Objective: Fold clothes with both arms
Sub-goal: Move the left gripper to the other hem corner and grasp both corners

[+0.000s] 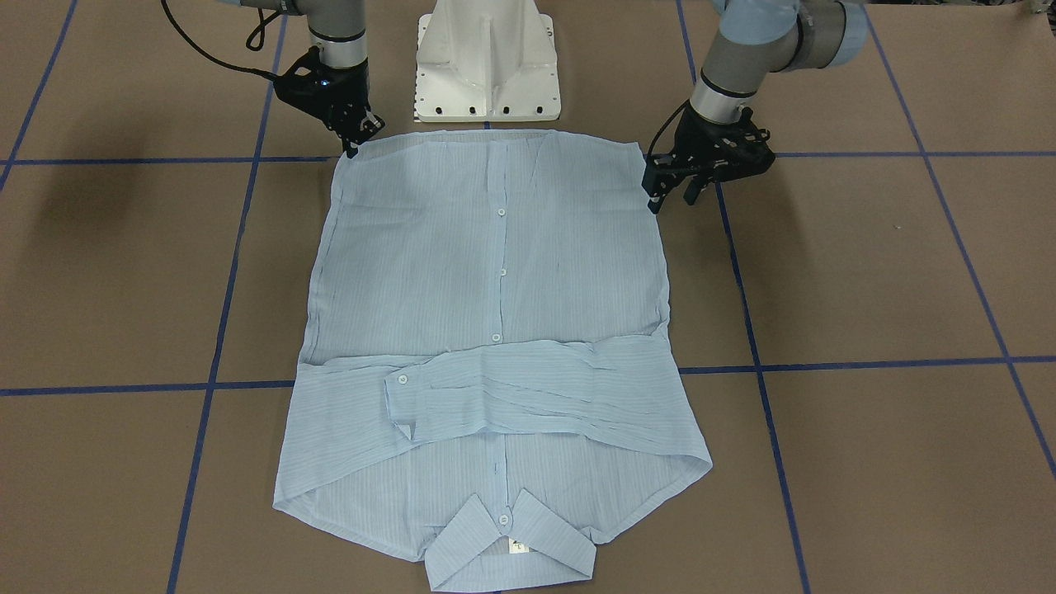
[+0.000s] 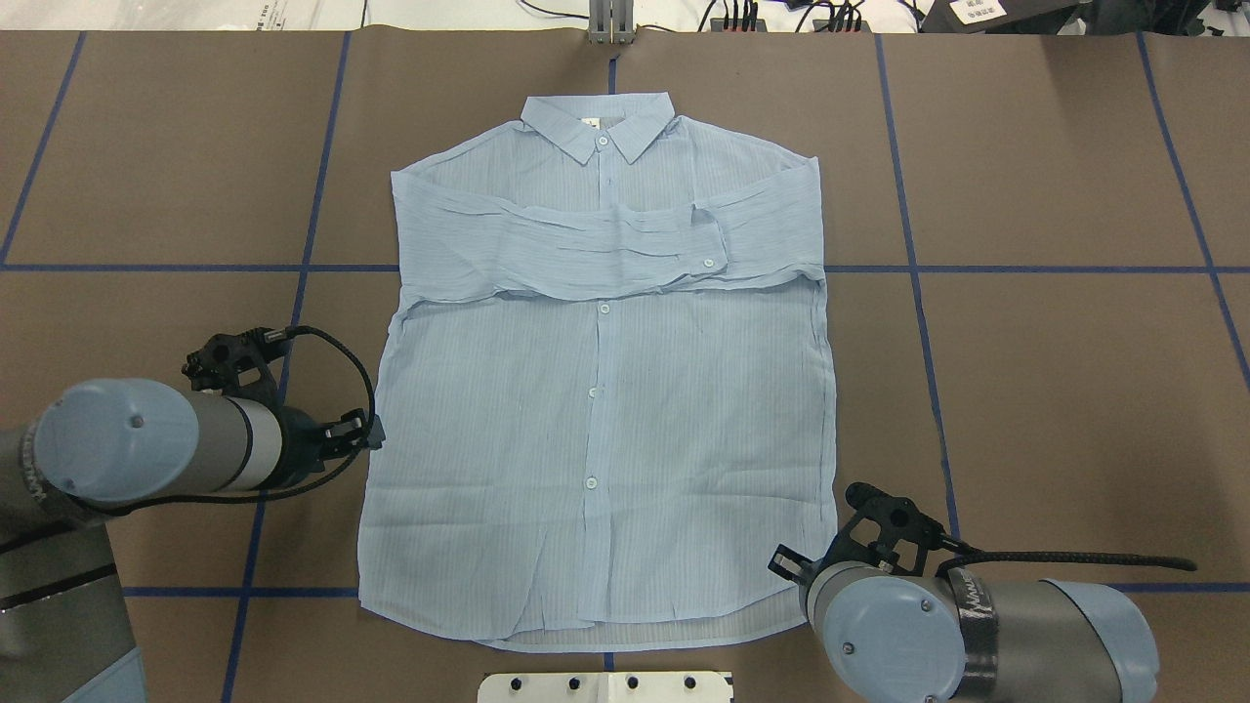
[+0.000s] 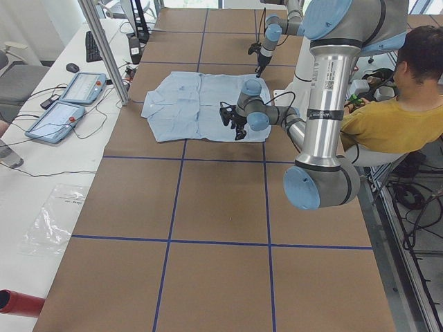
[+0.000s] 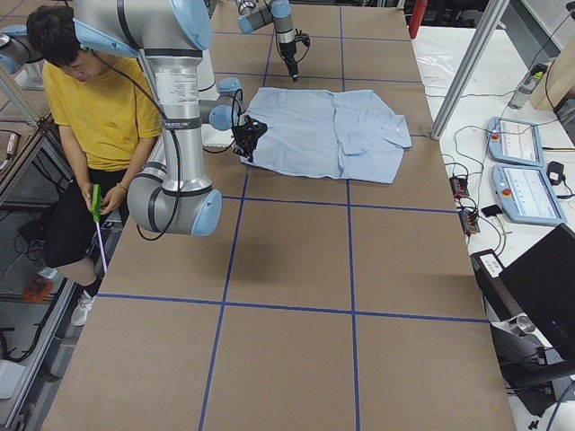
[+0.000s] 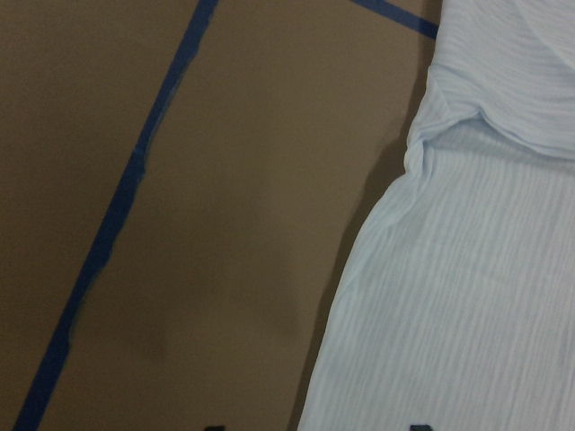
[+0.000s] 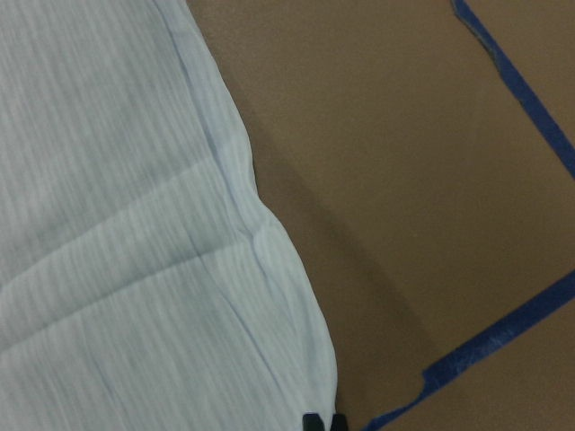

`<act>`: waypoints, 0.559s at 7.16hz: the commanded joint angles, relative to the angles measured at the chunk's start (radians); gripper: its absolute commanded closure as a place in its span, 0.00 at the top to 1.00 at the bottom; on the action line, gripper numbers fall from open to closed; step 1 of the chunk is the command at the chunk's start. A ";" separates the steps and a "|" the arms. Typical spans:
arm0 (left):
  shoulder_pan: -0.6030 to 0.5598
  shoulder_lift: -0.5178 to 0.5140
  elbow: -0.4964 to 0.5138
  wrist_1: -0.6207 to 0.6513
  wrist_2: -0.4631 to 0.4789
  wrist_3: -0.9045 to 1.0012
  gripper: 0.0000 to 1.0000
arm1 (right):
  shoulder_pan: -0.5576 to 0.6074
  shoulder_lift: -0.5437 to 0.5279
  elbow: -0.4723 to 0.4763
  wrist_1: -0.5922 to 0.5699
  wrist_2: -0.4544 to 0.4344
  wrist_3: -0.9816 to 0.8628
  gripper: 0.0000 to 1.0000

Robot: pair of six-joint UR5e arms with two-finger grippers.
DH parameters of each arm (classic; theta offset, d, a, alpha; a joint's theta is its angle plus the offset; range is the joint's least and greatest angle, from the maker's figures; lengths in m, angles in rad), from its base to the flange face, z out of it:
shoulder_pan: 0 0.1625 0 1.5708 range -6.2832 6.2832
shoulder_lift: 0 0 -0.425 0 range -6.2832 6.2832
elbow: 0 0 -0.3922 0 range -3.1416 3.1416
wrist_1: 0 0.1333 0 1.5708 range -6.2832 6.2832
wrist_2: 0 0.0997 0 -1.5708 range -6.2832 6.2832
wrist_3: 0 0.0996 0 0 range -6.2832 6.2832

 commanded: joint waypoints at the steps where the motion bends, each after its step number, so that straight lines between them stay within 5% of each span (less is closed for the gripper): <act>1: 0.096 0.006 -0.010 0.016 0.015 -0.072 0.65 | 0.001 0.009 0.005 0.000 0.001 0.000 0.00; 4: 0.162 0.022 -0.010 0.045 0.015 -0.081 0.58 | 0.016 0.006 0.019 0.000 0.001 -0.003 0.00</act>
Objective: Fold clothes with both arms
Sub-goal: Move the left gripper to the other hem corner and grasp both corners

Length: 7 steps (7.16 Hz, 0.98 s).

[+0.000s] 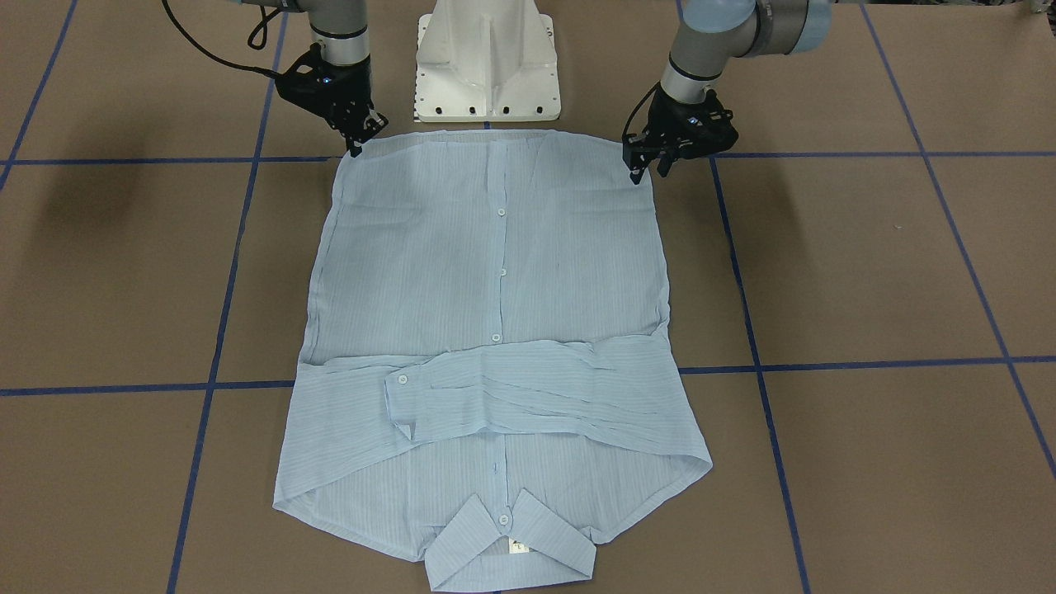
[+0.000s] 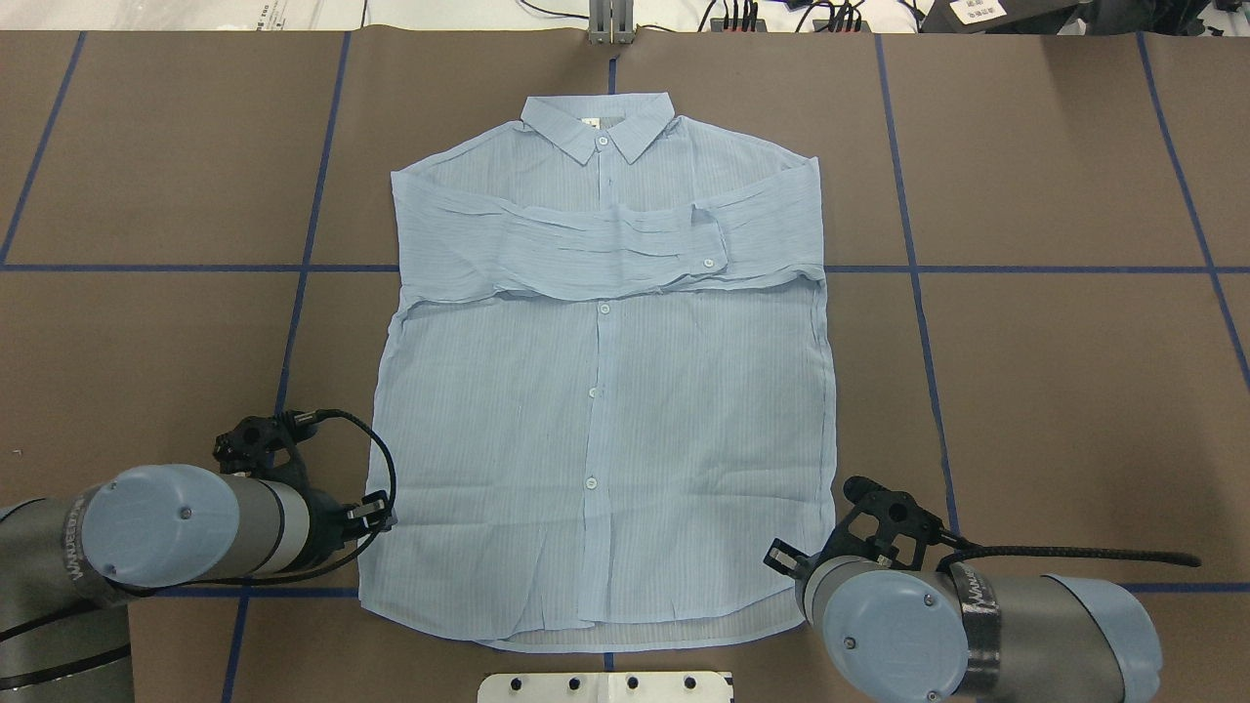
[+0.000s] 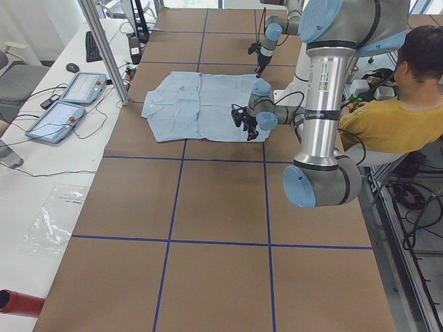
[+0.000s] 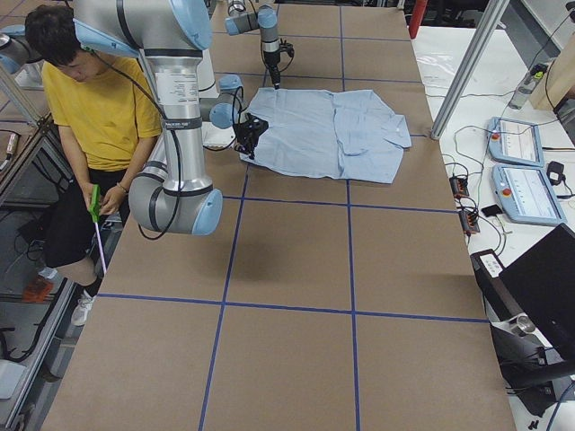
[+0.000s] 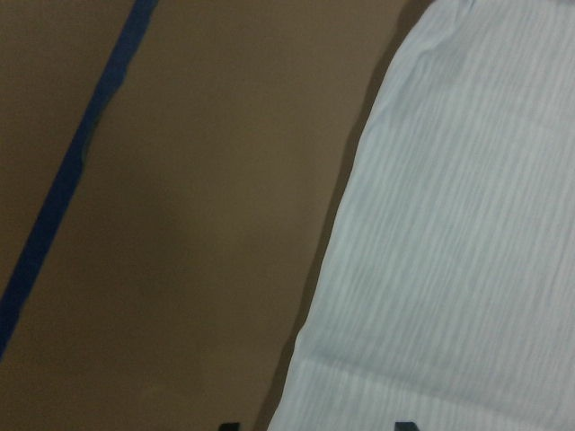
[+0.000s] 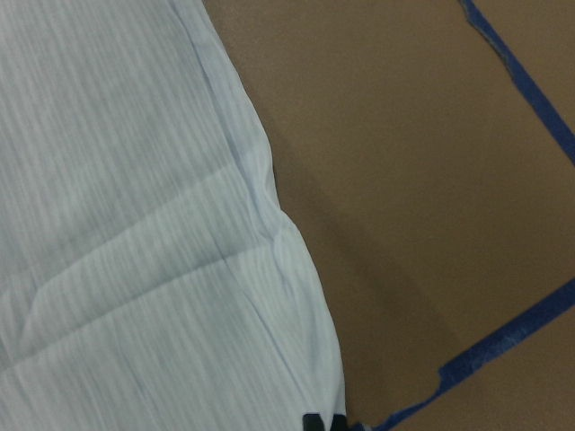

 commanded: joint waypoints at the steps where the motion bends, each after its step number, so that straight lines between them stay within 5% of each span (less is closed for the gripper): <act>1: 0.035 0.005 -0.002 0.016 0.000 -0.005 0.56 | 0.002 -0.001 0.005 0.000 0.002 -0.002 0.00; 7: 0.089 0.006 -0.005 0.028 -0.004 -0.034 0.39 | -0.001 0.003 0.005 0.000 -0.001 0.001 0.00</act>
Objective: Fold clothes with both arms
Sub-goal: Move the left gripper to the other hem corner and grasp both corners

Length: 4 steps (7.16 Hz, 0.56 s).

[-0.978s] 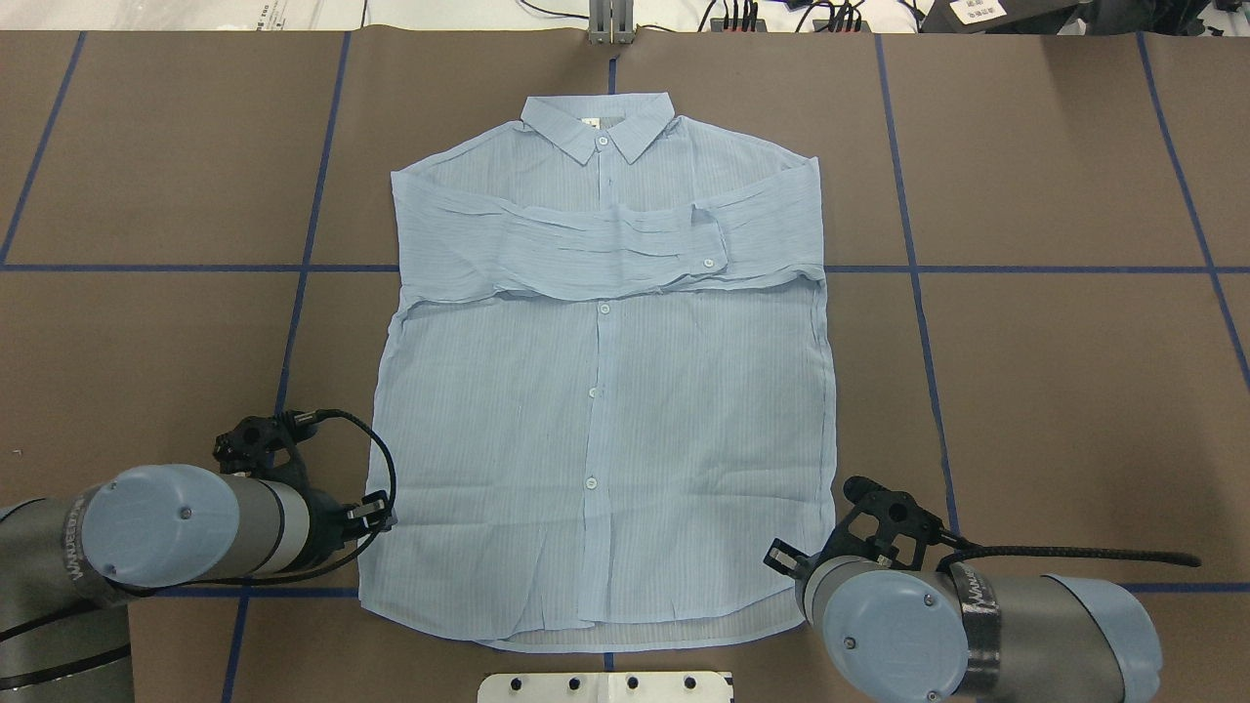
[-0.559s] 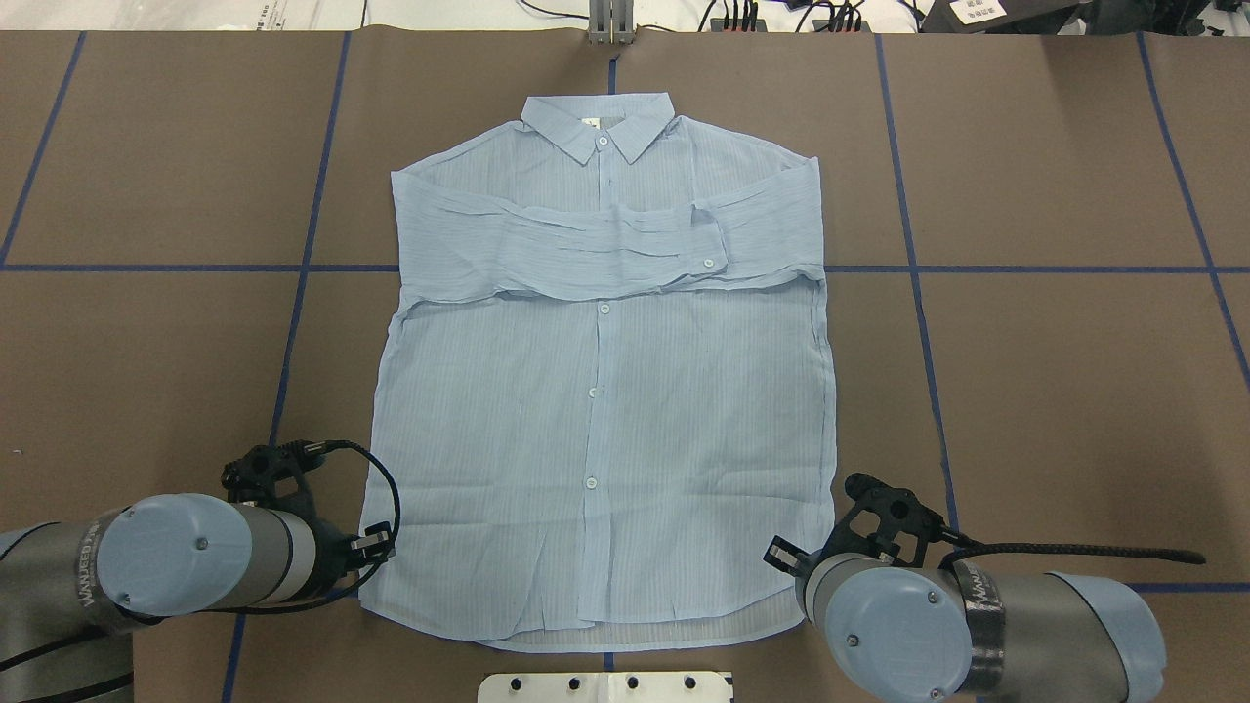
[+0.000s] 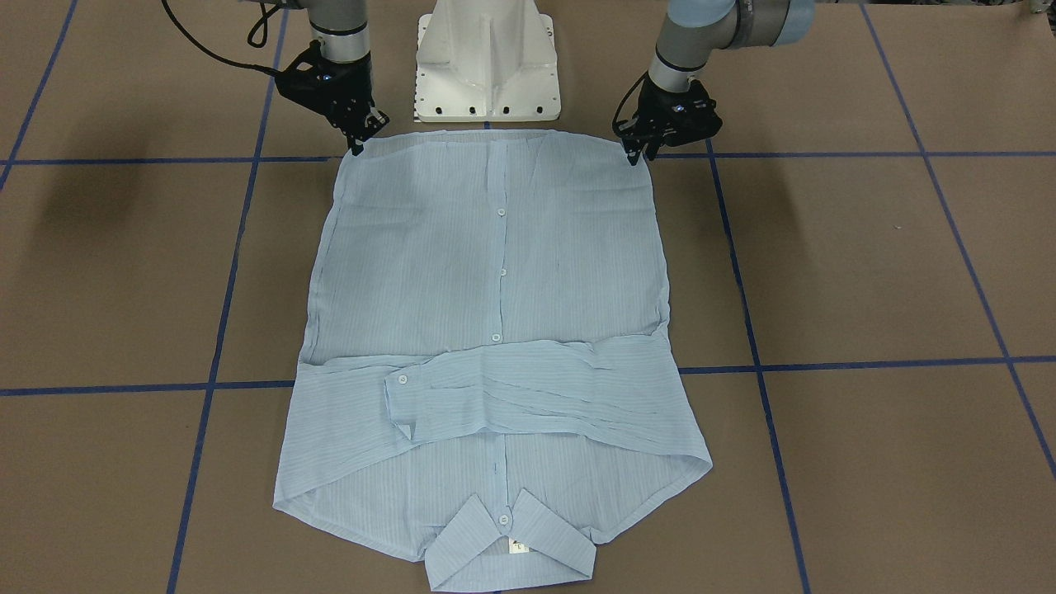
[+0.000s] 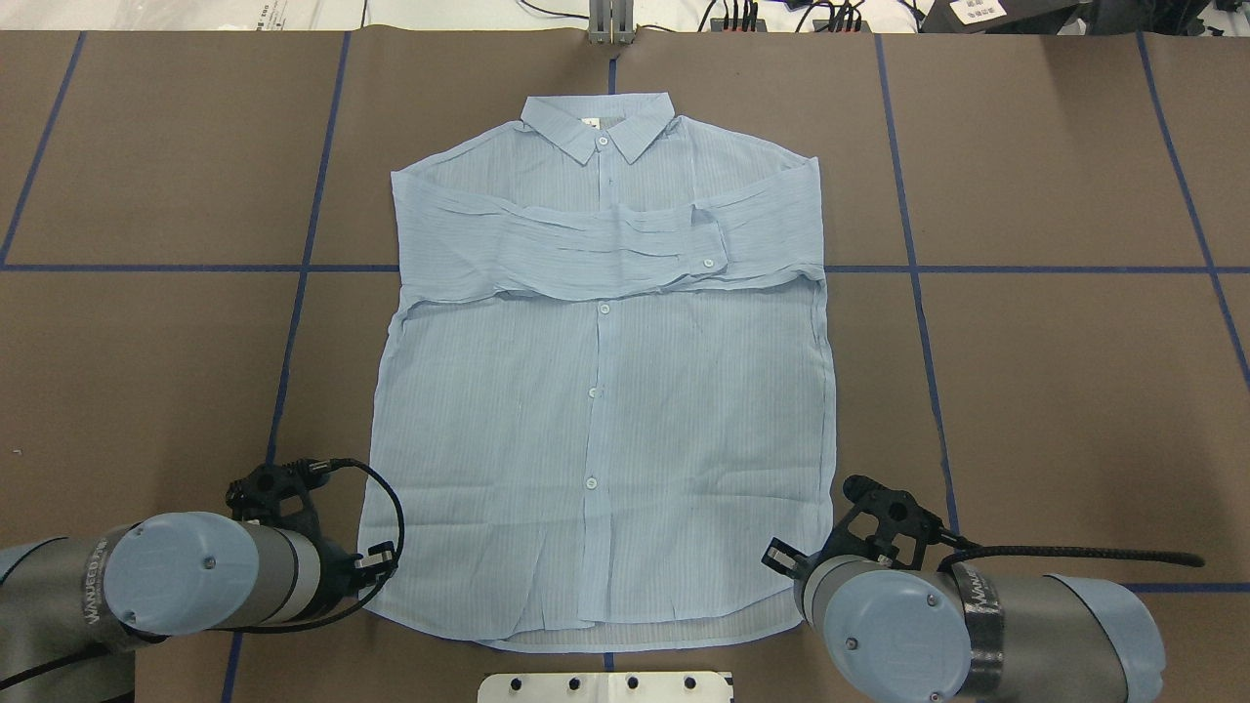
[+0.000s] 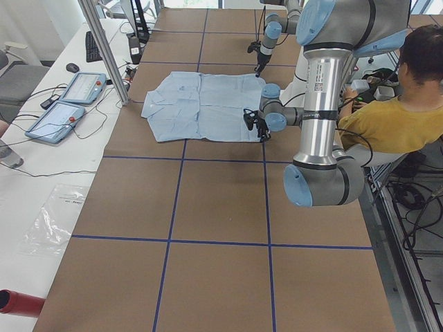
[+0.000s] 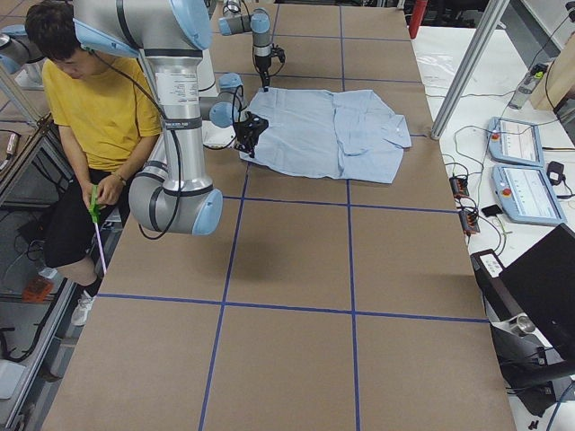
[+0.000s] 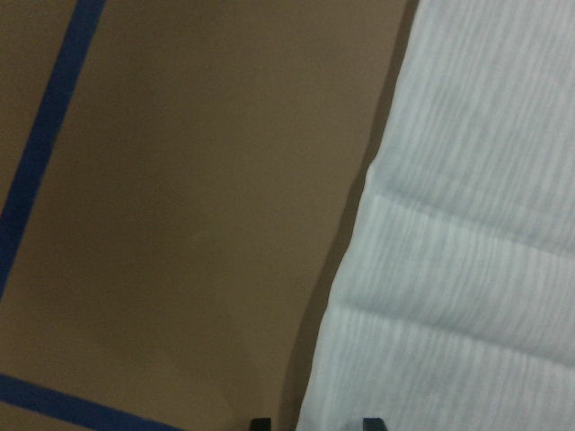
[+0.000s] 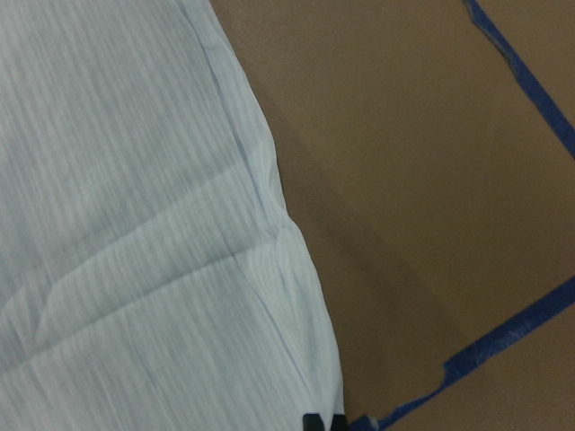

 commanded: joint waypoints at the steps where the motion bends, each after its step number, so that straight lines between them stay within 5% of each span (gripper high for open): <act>1: 0.024 0.000 -0.001 0.001 0.000 -0.016 0.37 | 0.000 0.000 -0.001 0.000 -0.001 0.000 0.00; 2: 0.027 0.000 -0.004 0.001 0.000 -0.020 0.26 | -0.001 0.002 0.001 0.000 -0.001 0.000 0.00; 3: 0.027 0.002 -0.011 0.002 0.000 -0.020 0.03 | -0.001 0.008 0.001 0.000 -0.001 0.000 0.00; 4: 0.027 0.006 -0.013 0.002 0.000 -0.020 0.00 | -0.001 0.008 0.001 0.000 -0.003 0.000 0.00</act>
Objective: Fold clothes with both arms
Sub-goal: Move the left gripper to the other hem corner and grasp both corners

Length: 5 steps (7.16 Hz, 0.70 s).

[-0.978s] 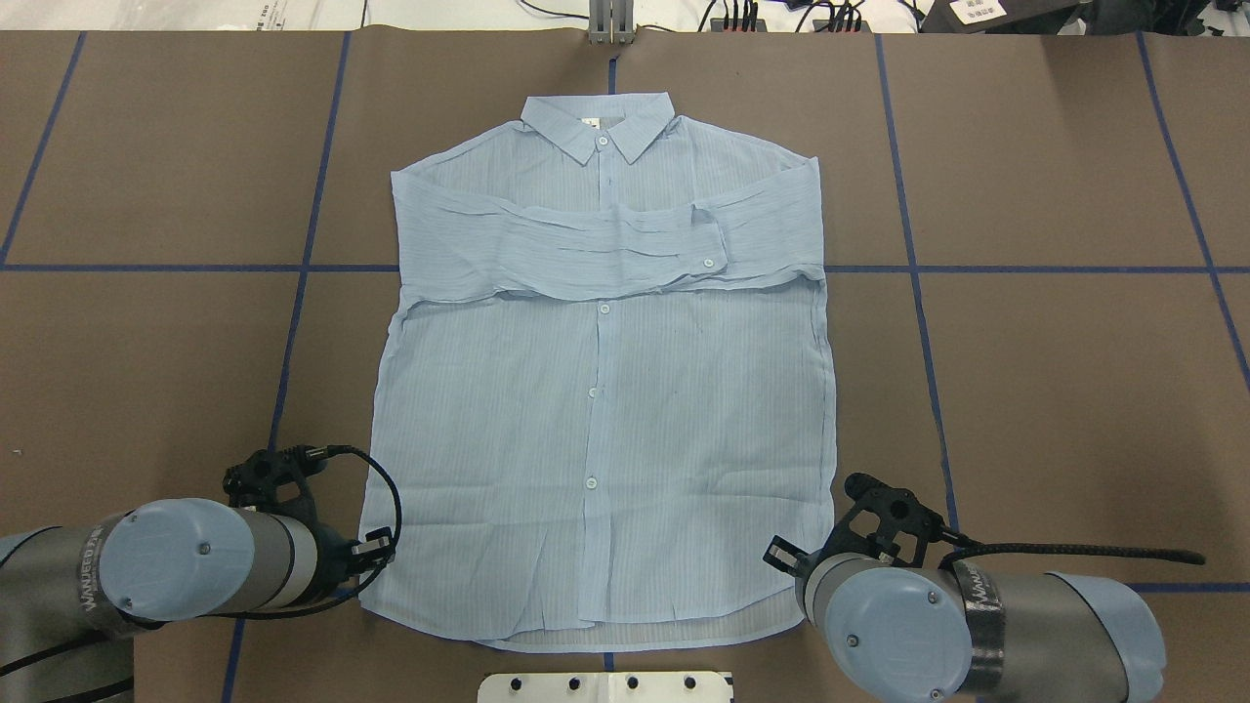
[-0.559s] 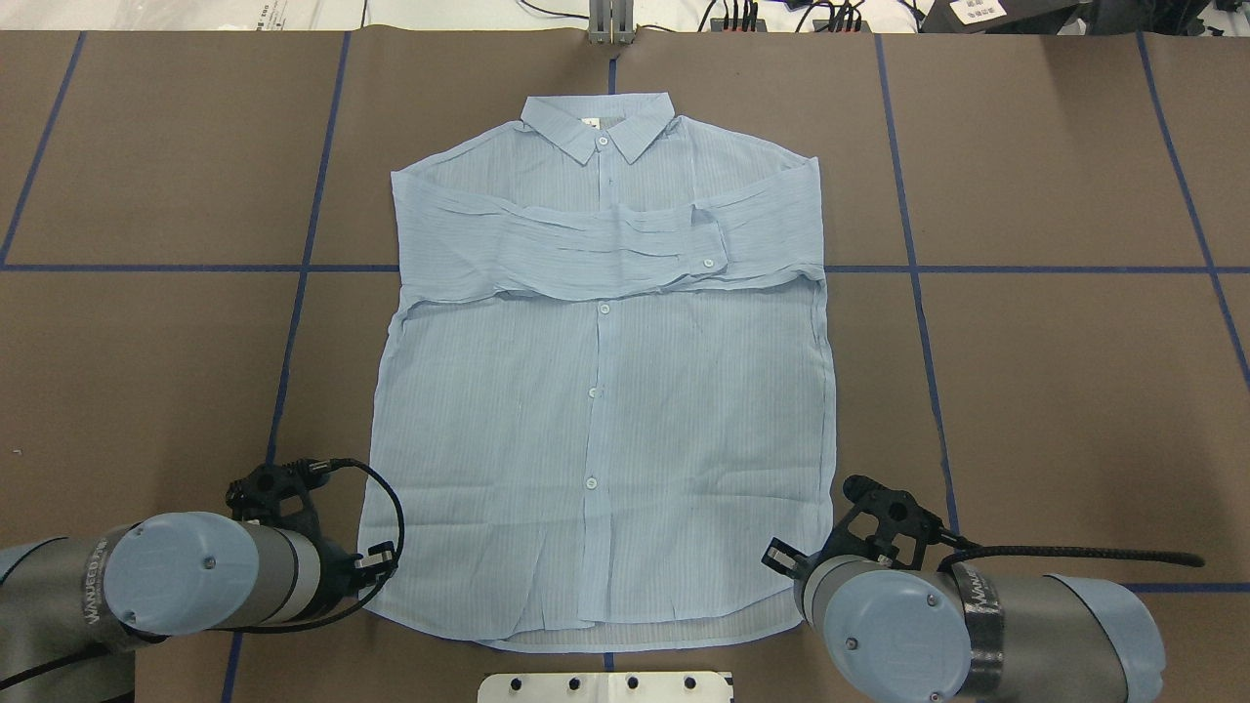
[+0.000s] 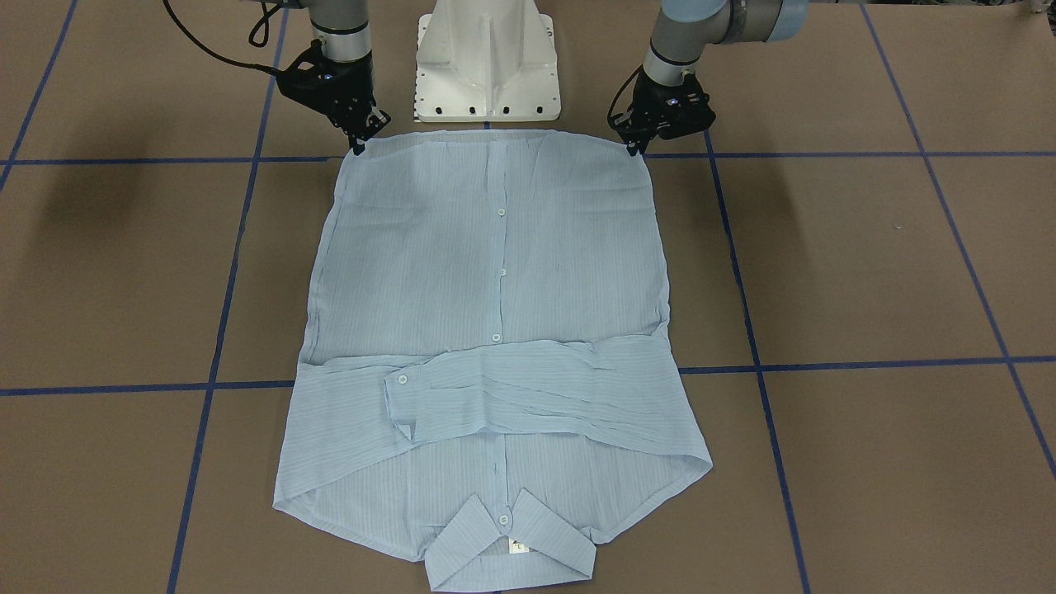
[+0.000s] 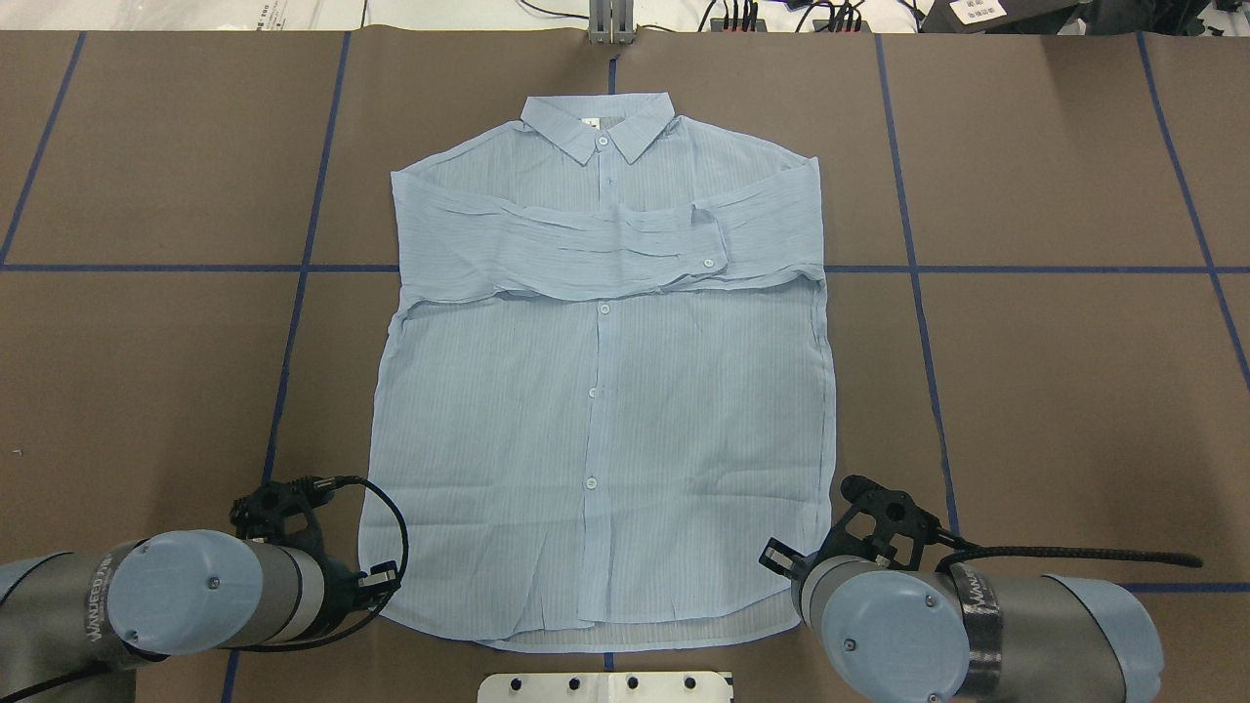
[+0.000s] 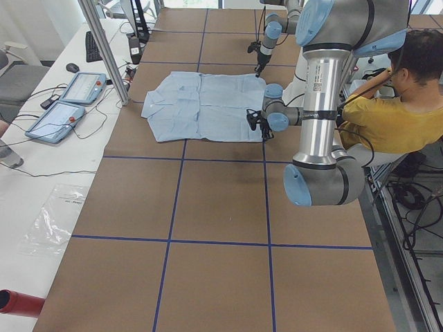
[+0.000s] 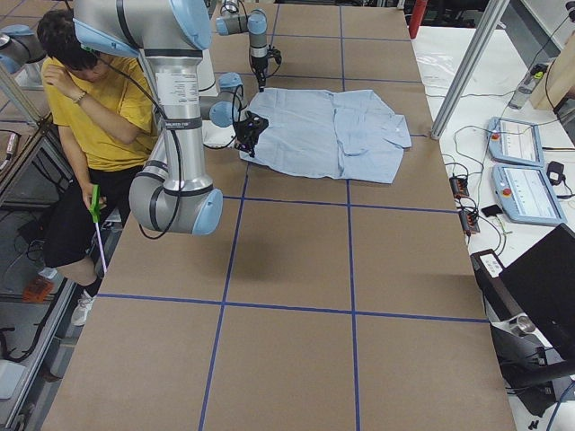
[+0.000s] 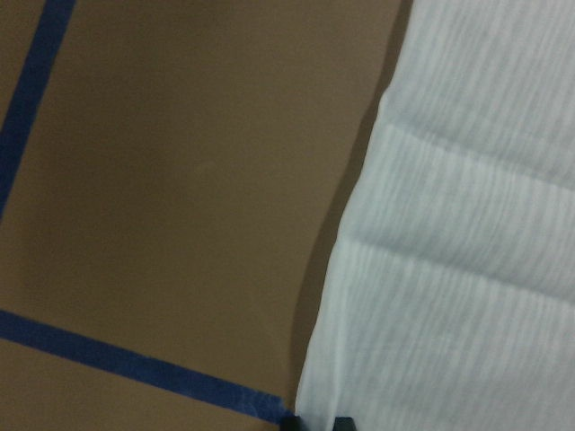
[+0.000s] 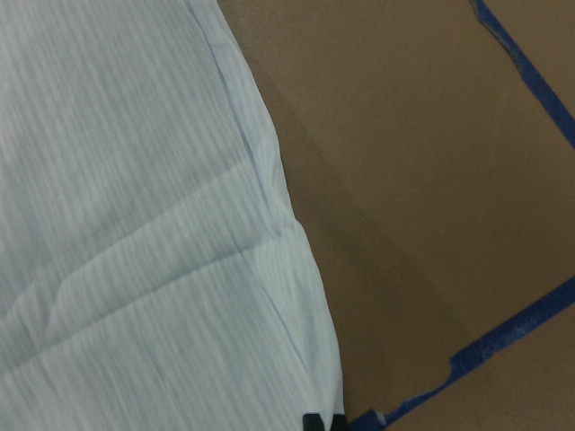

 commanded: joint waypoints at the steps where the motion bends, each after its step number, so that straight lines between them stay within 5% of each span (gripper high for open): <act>1: 0.001 0.007 -0.014 0.000 -0.003 -0.001 0.00 | 0.000 0.002 -0.001 0.000 -0.001 0.000 0.00; 3: 0.001 0.027 -0.149 0.065 -0.021 -0.024 0.00 | 0.009 -0.006 0.032 -0.002 0.002 0.000 0.00; 5: 0.001 0.024 -0.249 0.083 -0.049 -0.167 0.00 | 0.007 -0.018 0.170 -0.122 0.010 0.002 0.00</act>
